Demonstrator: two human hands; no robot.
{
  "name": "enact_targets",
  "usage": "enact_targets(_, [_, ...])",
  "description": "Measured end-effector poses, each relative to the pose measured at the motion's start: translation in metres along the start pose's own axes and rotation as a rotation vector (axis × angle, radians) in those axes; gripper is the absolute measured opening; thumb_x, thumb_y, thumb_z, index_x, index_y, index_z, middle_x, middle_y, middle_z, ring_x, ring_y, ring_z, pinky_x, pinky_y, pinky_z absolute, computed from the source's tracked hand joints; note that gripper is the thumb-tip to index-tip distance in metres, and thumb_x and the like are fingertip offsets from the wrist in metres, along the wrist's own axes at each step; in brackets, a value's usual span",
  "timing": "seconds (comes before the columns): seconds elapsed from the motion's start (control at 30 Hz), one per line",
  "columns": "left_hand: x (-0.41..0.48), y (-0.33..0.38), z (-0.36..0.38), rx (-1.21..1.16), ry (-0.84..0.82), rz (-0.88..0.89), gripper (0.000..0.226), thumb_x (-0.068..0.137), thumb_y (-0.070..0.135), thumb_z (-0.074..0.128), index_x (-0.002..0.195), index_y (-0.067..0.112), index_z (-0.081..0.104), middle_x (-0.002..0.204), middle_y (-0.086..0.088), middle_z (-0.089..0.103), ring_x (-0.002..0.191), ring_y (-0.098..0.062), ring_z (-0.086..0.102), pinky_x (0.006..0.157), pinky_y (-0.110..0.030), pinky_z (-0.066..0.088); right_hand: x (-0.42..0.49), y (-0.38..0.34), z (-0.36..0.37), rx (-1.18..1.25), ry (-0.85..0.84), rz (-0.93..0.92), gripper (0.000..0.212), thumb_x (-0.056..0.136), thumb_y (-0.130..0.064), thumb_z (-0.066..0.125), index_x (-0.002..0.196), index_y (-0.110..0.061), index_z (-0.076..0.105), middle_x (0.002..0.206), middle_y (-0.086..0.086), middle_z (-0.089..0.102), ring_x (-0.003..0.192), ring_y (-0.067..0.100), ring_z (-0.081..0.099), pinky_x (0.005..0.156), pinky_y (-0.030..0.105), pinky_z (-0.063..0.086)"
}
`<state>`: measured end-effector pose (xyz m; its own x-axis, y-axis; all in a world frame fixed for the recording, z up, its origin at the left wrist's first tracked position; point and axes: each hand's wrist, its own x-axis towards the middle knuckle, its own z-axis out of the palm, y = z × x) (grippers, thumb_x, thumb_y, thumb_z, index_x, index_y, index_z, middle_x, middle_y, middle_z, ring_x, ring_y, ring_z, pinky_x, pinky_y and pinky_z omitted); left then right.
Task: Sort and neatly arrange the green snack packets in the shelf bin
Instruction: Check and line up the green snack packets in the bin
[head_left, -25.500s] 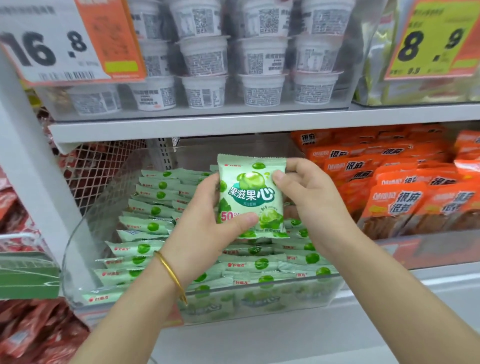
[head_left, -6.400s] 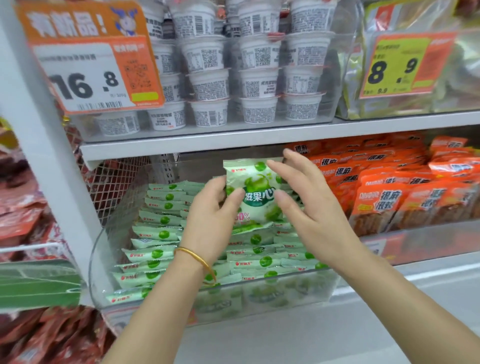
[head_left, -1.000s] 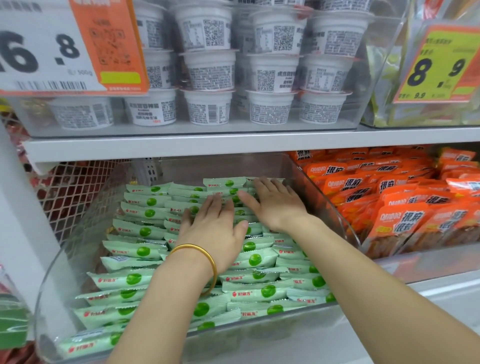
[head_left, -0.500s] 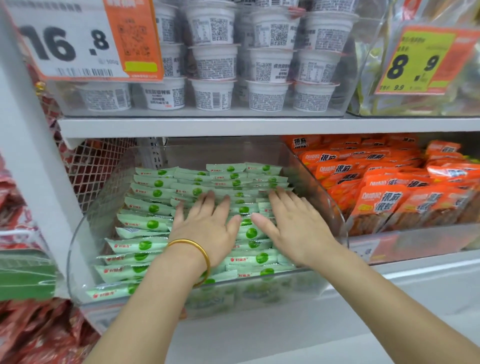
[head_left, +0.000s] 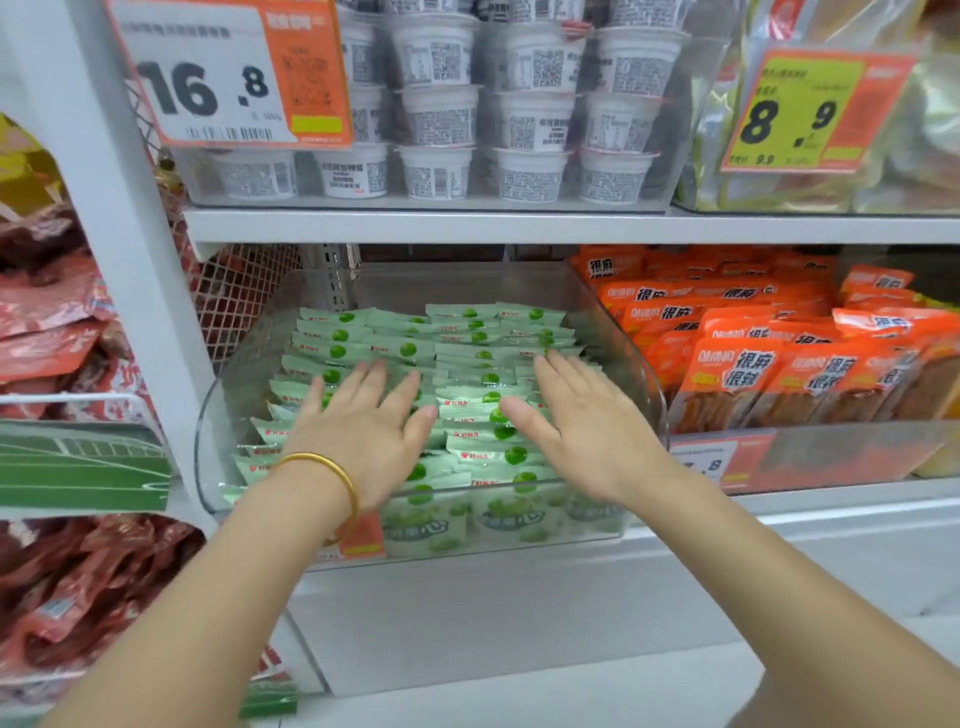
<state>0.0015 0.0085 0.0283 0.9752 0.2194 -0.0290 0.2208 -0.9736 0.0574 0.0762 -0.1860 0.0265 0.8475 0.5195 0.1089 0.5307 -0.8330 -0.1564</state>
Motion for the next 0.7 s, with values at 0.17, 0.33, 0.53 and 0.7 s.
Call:
enact_targets(0.17, [-0.007, -0.007, 0.008, -0.035, -0.002, 0.010, 0.055, 0.097, 0.050, 0.003, 0.149, 0.036, -0.001, 0.158, 0.002, -0.010, 0.145, -0.013, -0.012, 0.117, -0.042, -0.006, -0.004, 0.005, 0.009, 0.012, -0.062, -0.012, 0.082, 0.088, -0.067, 0.009, 0.151, -0.015, 0.005, 0.159, 0.002, 0.002, 0.146, 0.015, 0.000, 0.119, 0.037, 0.002])
enact_targets(0.33, [-0.011, -0.007, 0.008, -0.070, 0.087, 0.029, 0.057, 0.096, 0.052, 0.007, 0.150, 0.032, 0.010, 0.159, 0.001, 0.002, 0.145, -0.014, -0.003, 0.118, -0.040, -0.001, -0.012, 0.003, 0.011, 0.031, 0.157, -0.106, 0.080, 0.089, -0.069, 0.011, 0.149, -0.017, 0.023, 0.157, 0.003, 0.019, 0.145, 0.017, 0.014, 0.118, 0.036, 0.010])
enact_targets(0.53, [-0.050, -0.003, 0.018, 0.092, 0.247, 0.155, 0.086, 0.077, 0.066, -0.016, 0.149, 0.029, 0.015, 0.158, 0.001, 0.011, 0.146, -0.014, 0.005, 0.118, -0.039, 0.003, -0.039, -0.013, 0.034, -0.049, 0.479, -0.368, 0.060, 0.095, -0.052, 0.025, 0.123, -0.013, 0.060, 0.127, 0.007, 0.061, 0.118, 0.027, 0.056, 0.102, 0.046, 0.042])
enact_targets(0.7, [-0.048, -0.009, 0.031, 0.200, 0.285, 0.150, 0.072, 0.094, 0.058, 0.004, 0.135, 0.020, 0.050, 0.139, -0.010, 0.050, 0.130, -0.026, 0.046, 0.105, -0.047, 0.035, -0.030, -0.014, 0.051, -0.233, 0.579, -0.351, 0.065, 0.095, -0.054, 0.024, 0.122, -0.009, 0.062, 0.120, 0.009, 0.065, 0.111, 0.026, 0.062, 0.095, 0.046, 0.048])
